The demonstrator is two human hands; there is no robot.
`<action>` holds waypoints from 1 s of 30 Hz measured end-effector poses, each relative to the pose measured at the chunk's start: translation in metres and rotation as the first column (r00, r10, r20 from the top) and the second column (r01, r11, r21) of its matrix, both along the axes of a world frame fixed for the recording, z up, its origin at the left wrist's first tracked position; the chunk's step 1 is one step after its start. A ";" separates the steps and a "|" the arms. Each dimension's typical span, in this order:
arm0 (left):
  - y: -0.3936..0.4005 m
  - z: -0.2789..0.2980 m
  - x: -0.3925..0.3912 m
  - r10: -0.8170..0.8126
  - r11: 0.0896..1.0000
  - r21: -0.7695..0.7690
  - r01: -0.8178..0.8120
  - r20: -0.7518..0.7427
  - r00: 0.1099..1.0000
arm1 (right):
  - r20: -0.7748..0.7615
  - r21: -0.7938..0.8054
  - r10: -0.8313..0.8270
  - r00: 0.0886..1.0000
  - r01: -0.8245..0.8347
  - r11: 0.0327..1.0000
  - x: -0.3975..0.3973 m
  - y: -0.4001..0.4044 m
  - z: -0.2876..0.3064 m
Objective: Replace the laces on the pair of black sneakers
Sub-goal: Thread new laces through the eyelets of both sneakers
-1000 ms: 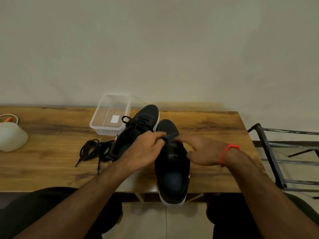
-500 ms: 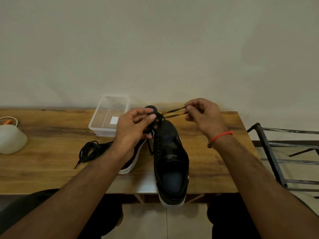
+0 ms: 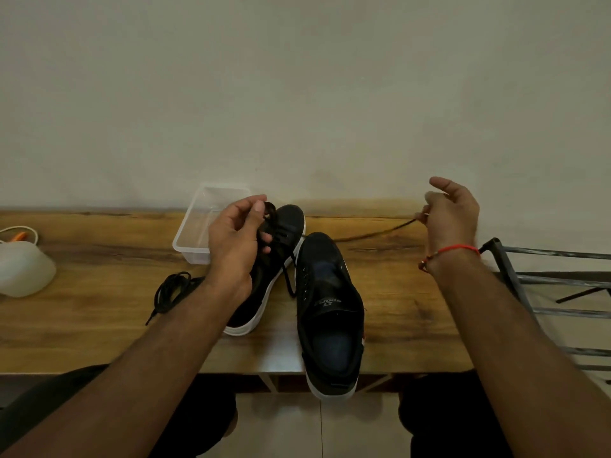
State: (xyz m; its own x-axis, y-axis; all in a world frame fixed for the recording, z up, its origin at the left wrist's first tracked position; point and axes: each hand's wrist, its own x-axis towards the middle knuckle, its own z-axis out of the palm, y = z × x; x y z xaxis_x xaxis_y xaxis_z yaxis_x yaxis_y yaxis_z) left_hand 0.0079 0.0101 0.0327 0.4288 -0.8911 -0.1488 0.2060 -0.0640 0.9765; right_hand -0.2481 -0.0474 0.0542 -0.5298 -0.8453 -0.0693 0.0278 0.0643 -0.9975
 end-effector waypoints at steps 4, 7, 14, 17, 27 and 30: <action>0.007 -0.001 -0.017 -0.276 0.958 -0.044 0.284 0.131 0.952 | -0.357 0.074 0.475 0.804 -0.482 0.873 0.021 0.014 0.002; 0.011 -0.003 -0.023 -0.414 0.902 -0.062 0.426 0.147 0.898 | -0.445 0.320 0.829 0.340 -0.804 0.502 0.043 0.026 -0.009; 0.007 0.001 -0.017 -0.238 0.963 -0.121 0.240 0.030 0.971 | -0.611 0.272 0.661 0.435 -0.669 0.692 0.040 0.019 -0.014; 0.002 0.002 -0.006 -0.069 0.985 -0.162 0.051 -0.107 0.992 | -0.549 0.158 0.508 0.663 -0.515 0.843 0.023 0.011 -0.006; 0.003 0.000 -0.013 -0.052 0.970 -0.239 0.043 -0.032 0.998 | -0.028 0.302 0.271 0.962 -0.251 0.920 0.006 0.006 0.004; 0.007 -0.001 -0.022 -0.176 0.956 -0.223 0.189 0.074 0.982 | -0.637 0.156 0.332 0.696 -0.306 0.939 0.016 0.016 0.006</action>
State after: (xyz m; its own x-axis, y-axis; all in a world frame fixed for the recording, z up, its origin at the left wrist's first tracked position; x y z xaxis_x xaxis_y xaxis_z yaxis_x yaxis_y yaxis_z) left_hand -0.0137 0.0173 0.0313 0.2575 -0.9625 0.0854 0.1595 0.1295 0.9787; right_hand -0.2326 -0.0318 0.0604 -0.1552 -0.9760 0.1529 -0.6487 -0.0161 -0.7609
